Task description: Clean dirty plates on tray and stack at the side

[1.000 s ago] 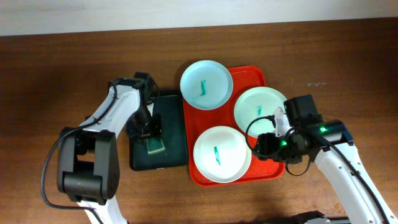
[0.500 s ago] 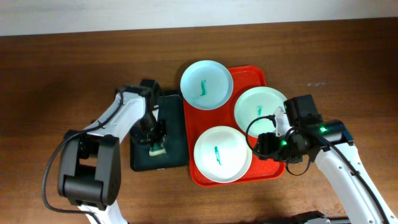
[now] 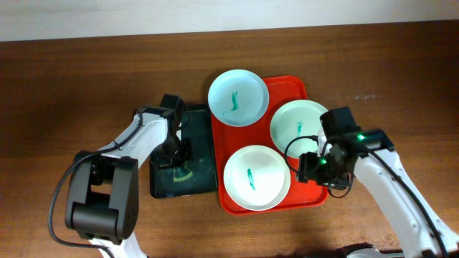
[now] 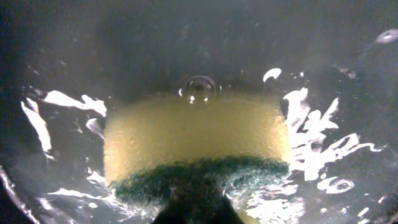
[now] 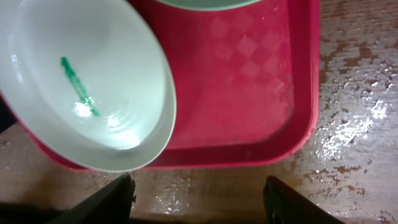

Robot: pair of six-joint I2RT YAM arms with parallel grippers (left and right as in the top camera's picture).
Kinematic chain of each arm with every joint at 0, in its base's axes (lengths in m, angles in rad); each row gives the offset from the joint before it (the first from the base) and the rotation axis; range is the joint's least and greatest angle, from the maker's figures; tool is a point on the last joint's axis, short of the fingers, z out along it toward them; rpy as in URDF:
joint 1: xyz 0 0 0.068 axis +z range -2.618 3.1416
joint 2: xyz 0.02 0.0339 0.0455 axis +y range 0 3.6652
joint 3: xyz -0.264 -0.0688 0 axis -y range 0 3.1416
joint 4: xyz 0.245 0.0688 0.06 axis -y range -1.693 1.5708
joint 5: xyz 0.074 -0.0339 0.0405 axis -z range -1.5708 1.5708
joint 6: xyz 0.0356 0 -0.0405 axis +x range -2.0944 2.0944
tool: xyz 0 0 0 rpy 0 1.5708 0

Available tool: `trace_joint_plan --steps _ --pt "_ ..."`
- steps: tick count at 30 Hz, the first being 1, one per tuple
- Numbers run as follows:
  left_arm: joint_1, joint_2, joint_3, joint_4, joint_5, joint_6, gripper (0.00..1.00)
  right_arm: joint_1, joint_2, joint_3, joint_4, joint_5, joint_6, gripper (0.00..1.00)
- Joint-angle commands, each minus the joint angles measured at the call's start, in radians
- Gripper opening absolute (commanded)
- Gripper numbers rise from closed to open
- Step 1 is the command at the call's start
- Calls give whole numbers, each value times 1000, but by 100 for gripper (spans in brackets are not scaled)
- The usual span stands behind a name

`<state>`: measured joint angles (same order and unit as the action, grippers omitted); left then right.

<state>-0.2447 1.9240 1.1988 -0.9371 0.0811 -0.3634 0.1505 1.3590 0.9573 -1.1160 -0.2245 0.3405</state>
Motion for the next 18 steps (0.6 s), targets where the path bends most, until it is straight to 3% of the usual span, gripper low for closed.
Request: trace_joint_plan --steps 1,4,8,11,18 --pt "-1 -1 -16 1 8 -14 0 6 59 -2 23 20 8 60" --pt "-1 -32 56 -58 8 2 0 6 101 -2 48 19 -11 52" --pt "-2 -93 148 -127 8 43 0 6 160 -4 114 -65 -150 51" --pt "-4 -148 183 -160 10 43 0 7 238 -4 155 -99 -174 49" --pt "-7 -214 184 -159 162 43 0 23 405 -4 299 -164 -180 24"
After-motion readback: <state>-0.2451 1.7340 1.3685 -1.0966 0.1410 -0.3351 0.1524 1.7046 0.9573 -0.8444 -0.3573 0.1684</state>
